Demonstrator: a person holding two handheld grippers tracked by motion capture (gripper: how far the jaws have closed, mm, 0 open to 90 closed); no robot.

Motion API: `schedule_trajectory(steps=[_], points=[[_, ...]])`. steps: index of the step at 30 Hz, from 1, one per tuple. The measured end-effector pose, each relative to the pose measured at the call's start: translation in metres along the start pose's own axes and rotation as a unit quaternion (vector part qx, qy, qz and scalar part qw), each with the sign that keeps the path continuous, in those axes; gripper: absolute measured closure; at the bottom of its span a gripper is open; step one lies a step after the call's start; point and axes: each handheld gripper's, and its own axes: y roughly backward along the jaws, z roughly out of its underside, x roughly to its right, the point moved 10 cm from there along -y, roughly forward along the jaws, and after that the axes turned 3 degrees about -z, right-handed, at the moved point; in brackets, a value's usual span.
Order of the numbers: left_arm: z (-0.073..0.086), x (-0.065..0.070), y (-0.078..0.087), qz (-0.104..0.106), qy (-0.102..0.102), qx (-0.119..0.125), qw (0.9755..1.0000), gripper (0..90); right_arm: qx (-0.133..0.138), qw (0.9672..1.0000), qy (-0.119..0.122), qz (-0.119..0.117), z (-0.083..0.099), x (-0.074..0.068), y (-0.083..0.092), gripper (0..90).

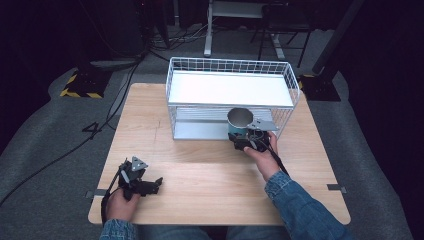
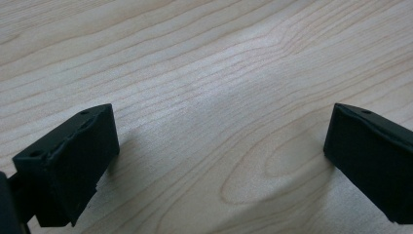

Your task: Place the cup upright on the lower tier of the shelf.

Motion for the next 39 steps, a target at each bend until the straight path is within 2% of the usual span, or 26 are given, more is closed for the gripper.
schedule_trajectory(steps=[1,8,16,25,29,39], points=[[0.000,0.000,0.000,0.000,0.000,0.000,1.0000,0.1,-0.001,1.0000,0.002,0.002,-0.001,-0.001,-0.007,23.4],[0.000,0.000,0.000,0.001,-0.002,-0.001,1.0000,0.1,0.003,1.0000,0.000,0.006,-0.003,-0.003,-0.024,23.4],[0.000,0.000,0.000,0.000,-0.002,-0.001,1.0000,0.1,0.007,0.9998,-0.006,0.015,-0.005,0.003,-0.043,23.4],[0.001,0.000,0.001,-0.001,-0.001,-0.001,1.0000,0.1,0.005,0.9998,-0.009,0.017,-0.006,0.007,-0.057,23.4],[0.003,0.001,0.002,-0.003,0.002,0.000,1.0000,0.1,-0.001,0.9997,-0.014,0.020,-0.001,0.010,-0.068,23.4],[0.005,0.003,0.004,-0.006,0.004,0.000,1.0000,0.1,0.000,0.9993,-0.024,0.027,0.000,0.013,-0.077,23.3]])
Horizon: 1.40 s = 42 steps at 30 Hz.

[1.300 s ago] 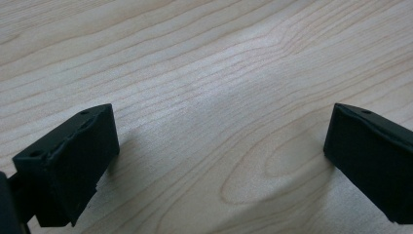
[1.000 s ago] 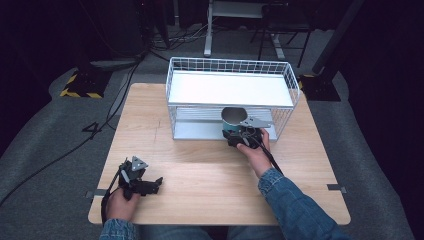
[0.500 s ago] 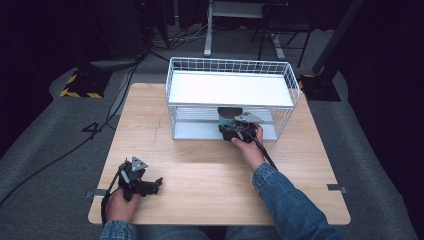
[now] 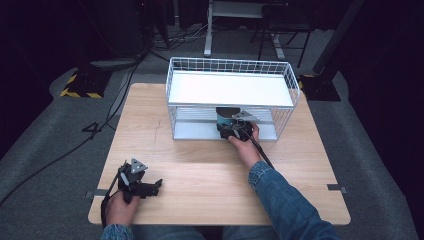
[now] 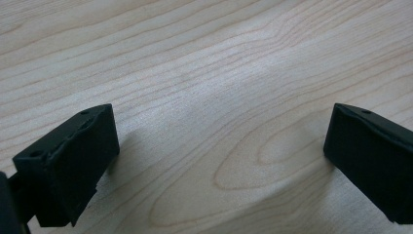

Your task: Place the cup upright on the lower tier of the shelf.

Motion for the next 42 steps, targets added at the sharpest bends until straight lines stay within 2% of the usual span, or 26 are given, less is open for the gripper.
schedule_trajectory(steps=[3,9,11,12,14,16,19,26,34,38,41,42], points=[[0.000,0.000,0.000,0.000,0.000,0.000,1.0000,0.1,-0.002,0.9999,-0.010,-0.001,0.001,0.001,0.000,23.2],[0.000,0.000,0.000,0.000,0.000,0.000,1.0000,0.1,-0.004,1.0000,-0.005,-0.004,0.002,0.001,-0.001,22.5],[0.000,0.000,0.000,0.000,-0.001,-0.001,1.0000,0.1,-0.009,0.9999,0.002,0.010,0.005,0.002,-0.002,15.6],[0.000,0.000,0.000,0.000,-0.001,0.000,1.0000,0.1,-0.008,0.9995,0.009,0.028,0.006,0.003,-0.002,15.8],[0.000,0.000,0.000,0.000,0.000,0.000,1.0000,0.1,-0.005,0.9994,0.011,0.032,0.006,0.003,-0.001,15.7],[0.000,0.000,0.000,0.001,0.000,-0.001,1.0000,0.1,-0.014,0.9998,0.006,0.016,0.008,-0.001,0.000,15.7],[-0.001,0.000,0.000,-0.001,0.000,-0.001,1.0000,0.1,-0.015,0.9997,0.006,0.016,0.009,-0.002,0.001,15.8],[-0.001,0.000,-0.001,0.000,0.001,0.000,1.0000,0.1,-0.013,0.9999,-0.001,0.000,0.007,-0.004,0.014,15.7],[-0.001,0.000,-0.001,0.001,-0.002,-0.001,1.0000,0.1,-0.009,0.9998,-0.001,-0.017,0.001,-0.009,0.040,15.7],[-0.002,0.000,-0.001,0.001,-0.001,0.000,1.0000,0.1,-0.023,0.9995,-0.001,-0.022,0.004,-0.012,0.053,15.7],[-0.002,0.000,-0.001,0.001,-0.001,0.000,1.0000,0.1,-0.022,0.9990,-0.005,-0.039,0.007,-0.017,0.068,15.7],[-0.002,0.000,-0.001,0.001,-0.001,0.000,1.0000,0.1,-0.022,0.9990,-0.005,-0.039,0.007,-0.017,0.068,15.7]])
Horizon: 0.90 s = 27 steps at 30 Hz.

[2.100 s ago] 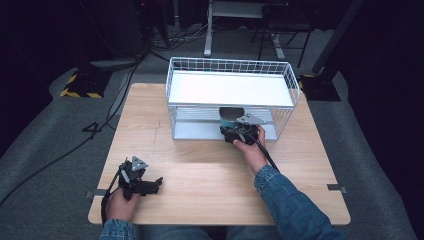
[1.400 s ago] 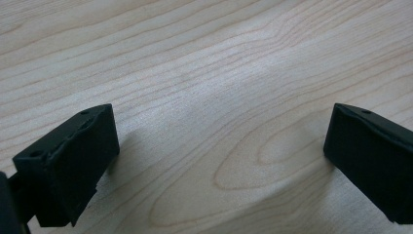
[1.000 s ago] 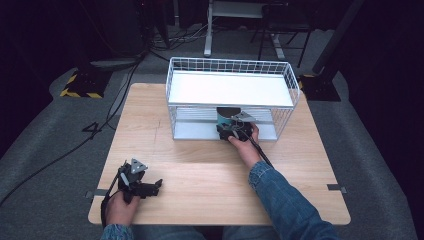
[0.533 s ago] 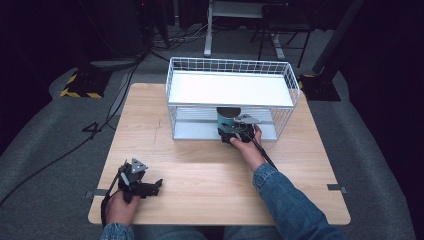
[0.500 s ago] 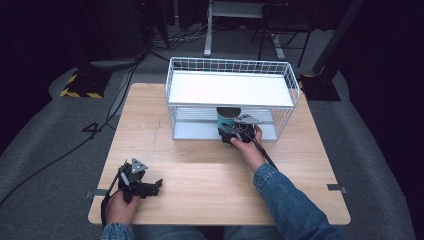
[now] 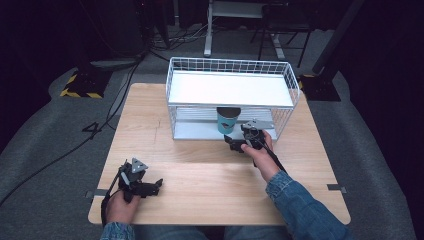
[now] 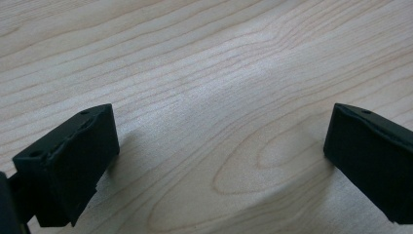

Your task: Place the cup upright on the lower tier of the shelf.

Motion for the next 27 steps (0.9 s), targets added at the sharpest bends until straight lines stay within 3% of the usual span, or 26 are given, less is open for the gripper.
schedule_trajectory(steps=[6,16,27], points=[[0.000,0.000,0.000,0.000,0.000,0.000,1.0000,0.1,0.005,0.9999,0.001,-0.015,-0.003,-0.004,0.031,15.8],[0.000,0.000,0.000,0.000,0.000,0.000,1.0000,0.1,-0.002,0.9997,0.005,-0.026,-0.001,-0.005,0.065,15.8],[-0.002,0.000,-0.001,0.001,-0.001,-0.001,1.0000,0.1,-0.007,0.9993,0.003,-0.038,0.016,0.007,0.105,15.7]])
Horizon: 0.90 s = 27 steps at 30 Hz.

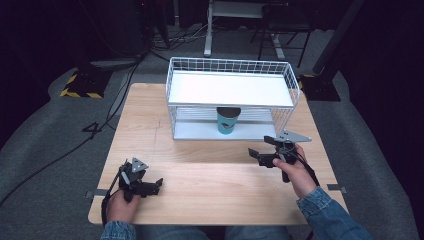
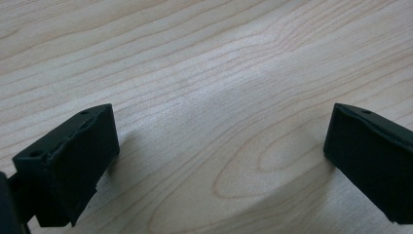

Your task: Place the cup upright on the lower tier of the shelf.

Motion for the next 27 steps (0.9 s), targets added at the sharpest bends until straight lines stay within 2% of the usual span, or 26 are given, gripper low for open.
schedule_trajectory(steps=[4,15,19,27], points=[[-0.001,-0.001,-0.001,-0.001,-0.001,0.000,1.0000,0.1,-0.006,0.9999,0.008,0.005,0.007,0.005,0.011,15.8],[-0.002,-0.001,-0.002,0.001,-0.001,0.000,1.0000,0.1,-0.029,0.9996,0.003,0.005,0.037,0.013,0.040,15.8],[-0.002,-0.001,-0.002,0.001,-0.001,0.000,1.0000,0.1,-0.042,0.9990,0.007,0.012,0.050,0.016,0.048,15.8],[-0.002,-0.001,-0.002,0.001,-0.001,0.000,1.0000,0.1,-0.048,0.9984,-0.022,0.021,0.075,0.028,0.061,15.8]])
